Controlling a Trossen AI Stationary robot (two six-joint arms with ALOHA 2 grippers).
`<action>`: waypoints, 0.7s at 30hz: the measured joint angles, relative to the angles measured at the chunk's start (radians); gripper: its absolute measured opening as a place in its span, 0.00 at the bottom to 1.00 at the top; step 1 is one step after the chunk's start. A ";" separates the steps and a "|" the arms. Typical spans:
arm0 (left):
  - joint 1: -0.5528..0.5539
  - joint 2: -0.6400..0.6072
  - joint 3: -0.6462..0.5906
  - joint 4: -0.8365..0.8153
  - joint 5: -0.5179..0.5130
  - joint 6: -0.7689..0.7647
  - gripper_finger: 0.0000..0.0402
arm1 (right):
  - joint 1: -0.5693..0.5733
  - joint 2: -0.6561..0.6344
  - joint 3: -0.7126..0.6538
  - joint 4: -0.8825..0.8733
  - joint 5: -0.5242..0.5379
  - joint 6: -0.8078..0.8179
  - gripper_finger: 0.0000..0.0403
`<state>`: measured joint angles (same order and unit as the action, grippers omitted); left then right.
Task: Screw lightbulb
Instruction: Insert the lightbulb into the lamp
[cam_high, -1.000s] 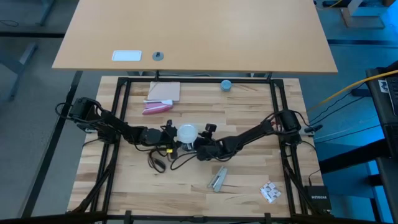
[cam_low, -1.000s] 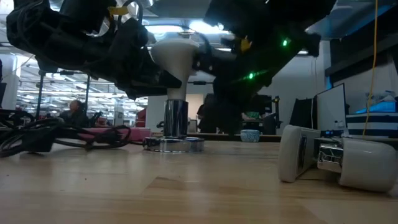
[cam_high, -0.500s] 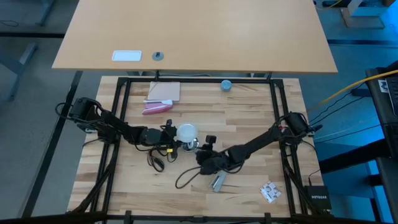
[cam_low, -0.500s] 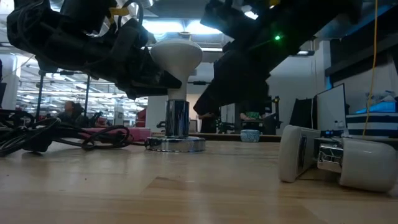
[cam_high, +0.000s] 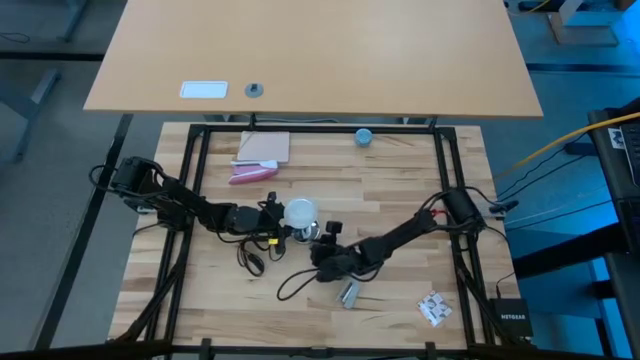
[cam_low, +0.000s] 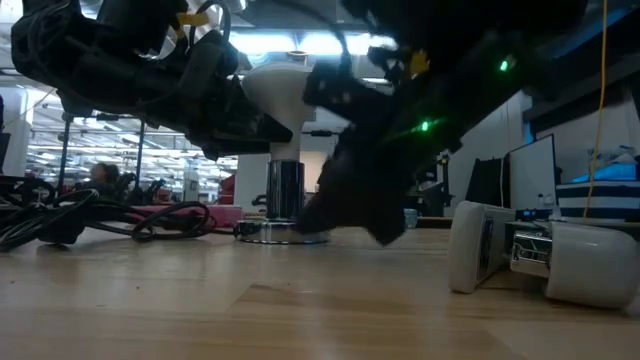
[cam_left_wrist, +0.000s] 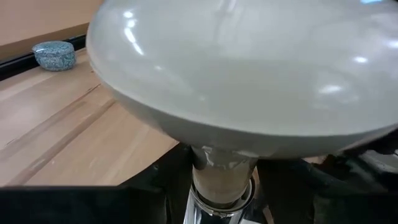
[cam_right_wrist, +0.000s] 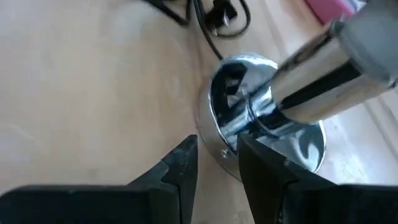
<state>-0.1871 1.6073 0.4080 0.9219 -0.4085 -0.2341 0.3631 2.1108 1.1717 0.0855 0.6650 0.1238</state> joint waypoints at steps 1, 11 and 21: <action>0.000 0.000 0.000 0.000 -0.001 0.001 0.40 | -0.005 0.005 0.000 0.001 0.008 0.000 0.29; -0.014 -0.001 0.000 -0.009 -0.022 0.004 0.40 | -0.041 0.015 0.001 -0.044 0.122 0.064 0.29; -0.014 -0.003 0.000 -0.012 -0.015 0.003 0.40 | -0.078 0.015 -0.001 -0.038 0.147 0.059 0.29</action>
<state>-0.2012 1.6047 0.4076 0.9104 -0.4232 -0.2314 0.2851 2.1258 1.1706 0.0479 0.8121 0.1830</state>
